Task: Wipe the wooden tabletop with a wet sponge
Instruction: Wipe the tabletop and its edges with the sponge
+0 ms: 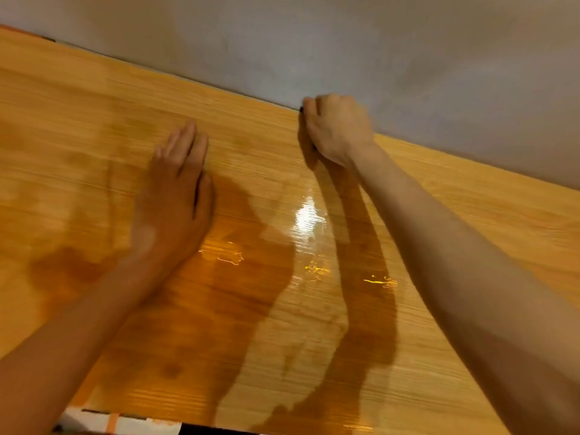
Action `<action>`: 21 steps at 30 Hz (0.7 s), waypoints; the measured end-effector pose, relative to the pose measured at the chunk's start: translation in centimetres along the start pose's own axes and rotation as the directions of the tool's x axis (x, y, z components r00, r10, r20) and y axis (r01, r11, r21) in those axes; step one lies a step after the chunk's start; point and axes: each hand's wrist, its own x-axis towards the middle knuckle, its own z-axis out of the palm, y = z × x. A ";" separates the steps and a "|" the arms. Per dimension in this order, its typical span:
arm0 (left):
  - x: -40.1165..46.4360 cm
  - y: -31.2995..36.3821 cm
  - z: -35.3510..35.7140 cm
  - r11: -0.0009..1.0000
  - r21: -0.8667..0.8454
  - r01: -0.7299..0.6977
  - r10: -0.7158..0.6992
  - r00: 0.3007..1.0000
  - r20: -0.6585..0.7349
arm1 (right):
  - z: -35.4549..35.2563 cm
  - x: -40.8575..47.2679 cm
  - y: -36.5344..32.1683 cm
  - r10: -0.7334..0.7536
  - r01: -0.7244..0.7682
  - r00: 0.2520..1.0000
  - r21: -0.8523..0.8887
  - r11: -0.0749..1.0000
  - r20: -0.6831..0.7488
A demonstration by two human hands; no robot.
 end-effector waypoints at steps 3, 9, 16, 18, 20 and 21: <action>0.3 0.1 0.0 1.000 -0.025 -0.017 0.016 1.000 -0.026 | 2.0 1.1 -5.6 -0.076 0.074 0.996 -0.037 0.997 -0.054; 0.2 0.2 0.4 0.998 -0.017 -0.055 0.055 0.998 -0.008 | 3.6 0.3 -8.1 -0.213 0.223 0.968 0.068 0.972 -0.130; 0.3 0.0 0.3 0.999 -0.001 -0.053 0.053 0.998 0.024 | -1.5 -6.1 10.3 0.119 -0.097 0.973 0.121 0.988 -0.195; 0.2 0.0 0.4 0.999 0.011 -0.053 0.052 0.998 0.029 | -1.9 -7.1 12.3 0.214 -0.183 0.952 0.158 0.970 -0.218; 0.2 -0.1 0.4 0.999 0.014 -0.050 0.050 0.998 0.026 | -1.2 -7.9 11.6 0.216 -0.177 0.943 0.168 0.970 -0.254; 0.3 0.0 0.4 0.999 0.011 -0.049 0.049 0.999 0.024 | -0.6 -8.8 10.8 0.195 -0.153 0.942 0.169 0.974 -0.275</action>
